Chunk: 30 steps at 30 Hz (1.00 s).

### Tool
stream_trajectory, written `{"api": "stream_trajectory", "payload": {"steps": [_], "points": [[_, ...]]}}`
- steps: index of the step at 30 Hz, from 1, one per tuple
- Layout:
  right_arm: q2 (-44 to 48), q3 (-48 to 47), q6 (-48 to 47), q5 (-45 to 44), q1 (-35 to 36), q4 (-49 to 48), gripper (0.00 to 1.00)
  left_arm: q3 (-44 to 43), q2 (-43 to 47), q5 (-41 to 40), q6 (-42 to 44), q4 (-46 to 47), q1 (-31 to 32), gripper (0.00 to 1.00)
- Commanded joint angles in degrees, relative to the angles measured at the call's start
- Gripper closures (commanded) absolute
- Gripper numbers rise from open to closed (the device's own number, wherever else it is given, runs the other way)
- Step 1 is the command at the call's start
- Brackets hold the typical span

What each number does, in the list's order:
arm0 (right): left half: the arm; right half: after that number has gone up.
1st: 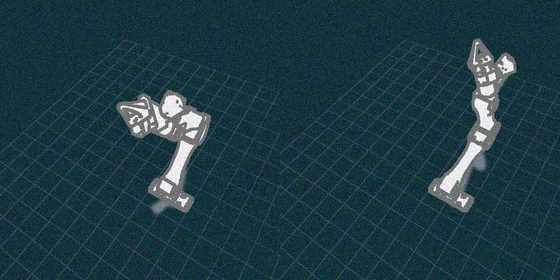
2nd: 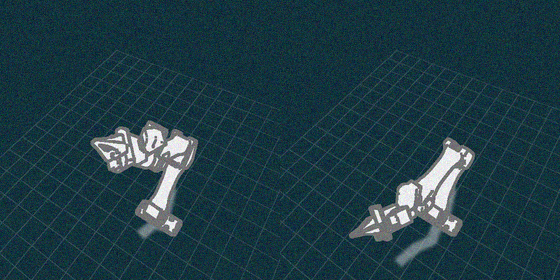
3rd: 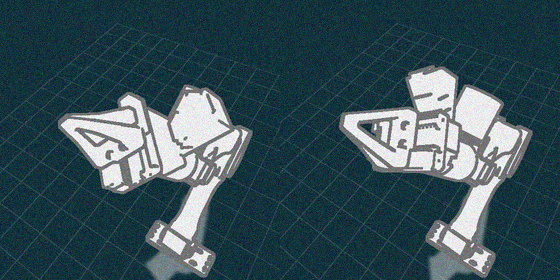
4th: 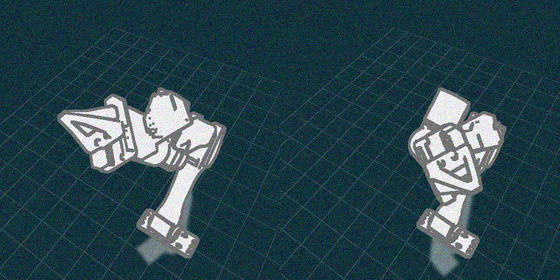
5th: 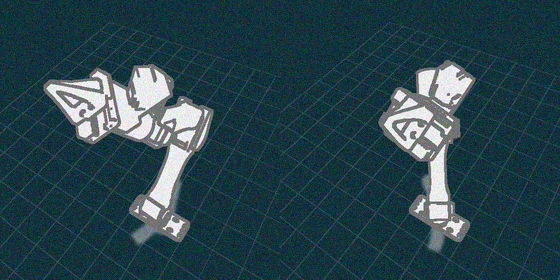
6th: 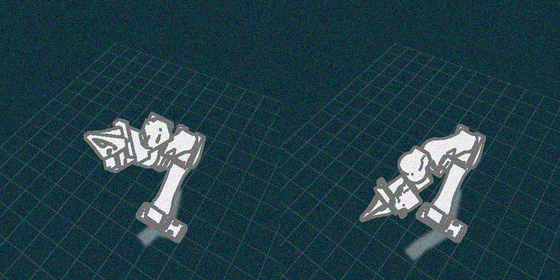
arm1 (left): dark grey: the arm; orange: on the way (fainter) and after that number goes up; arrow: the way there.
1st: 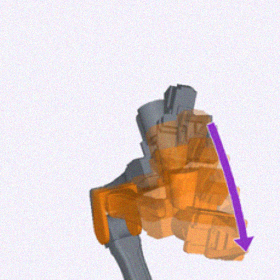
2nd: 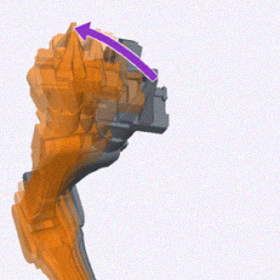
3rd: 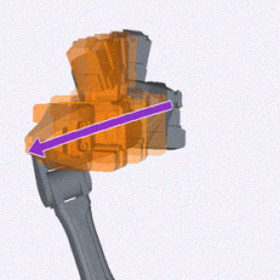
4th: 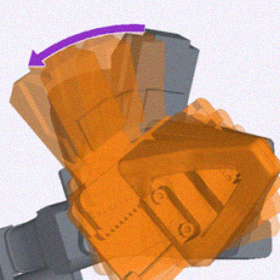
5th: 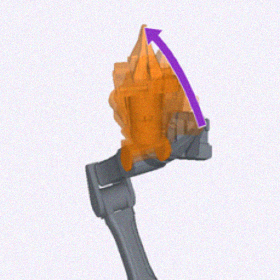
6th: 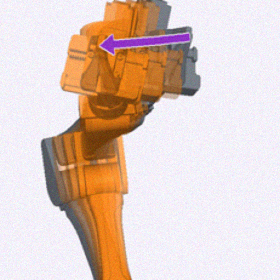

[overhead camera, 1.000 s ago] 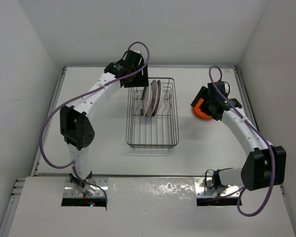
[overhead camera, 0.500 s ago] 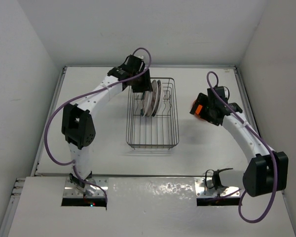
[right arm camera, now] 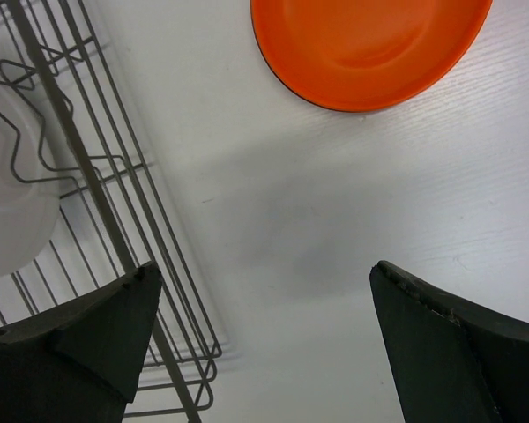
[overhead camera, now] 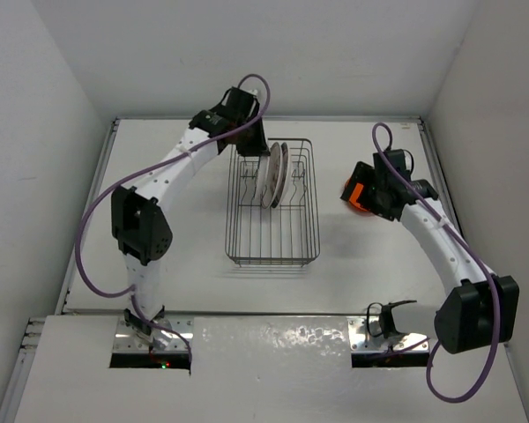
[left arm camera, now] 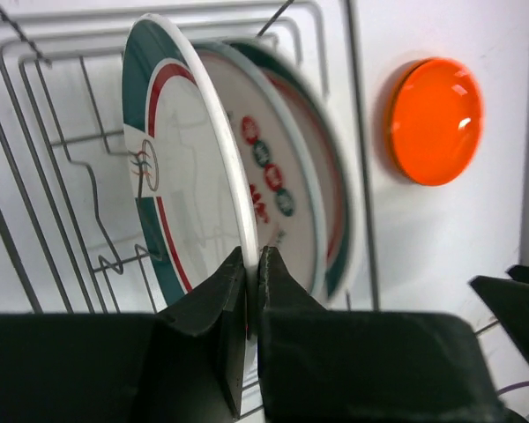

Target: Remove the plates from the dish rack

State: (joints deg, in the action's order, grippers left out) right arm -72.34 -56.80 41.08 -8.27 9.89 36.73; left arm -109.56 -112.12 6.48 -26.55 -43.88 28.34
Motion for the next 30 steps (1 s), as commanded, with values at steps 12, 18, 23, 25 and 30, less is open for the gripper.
{"api": "stream_trajectory", "payload": {"steps": [12, 18, 23, 25, 30], "points": [[-0.08, -6.49, -1.27, 2.38, 0.31, 2.56, 0.01, -17.88, 7.44, -36.78, 7.39, -7.62, -0.73, 1.0], [0.18, -6.4, -1.88, 3.7, 0.22, 2.47, 0.01, -14.11, 2.45, -39.79, 4.41, -9.47, -9.33, 1.0], [0.97, -5.35, -2.32, 5.02, 0.22, 2.29, 0.01, -9.01, -4.42, -36.02, 2.11, -10.26, -16.72, 1.0], [1.49, -4.82, -2.23, 5.54, 0.22, 1.94, 0.01, -8.74, -7.76, -36.36, 1.32, -10.61, -17.96, 1.0], [2.37, -2.62, -1.88, 7.13, 0.22, 1.33, 0.01, -9.89, -14.17, -34.26, 0.62, -11.41, -21.65, 1.0]]}}
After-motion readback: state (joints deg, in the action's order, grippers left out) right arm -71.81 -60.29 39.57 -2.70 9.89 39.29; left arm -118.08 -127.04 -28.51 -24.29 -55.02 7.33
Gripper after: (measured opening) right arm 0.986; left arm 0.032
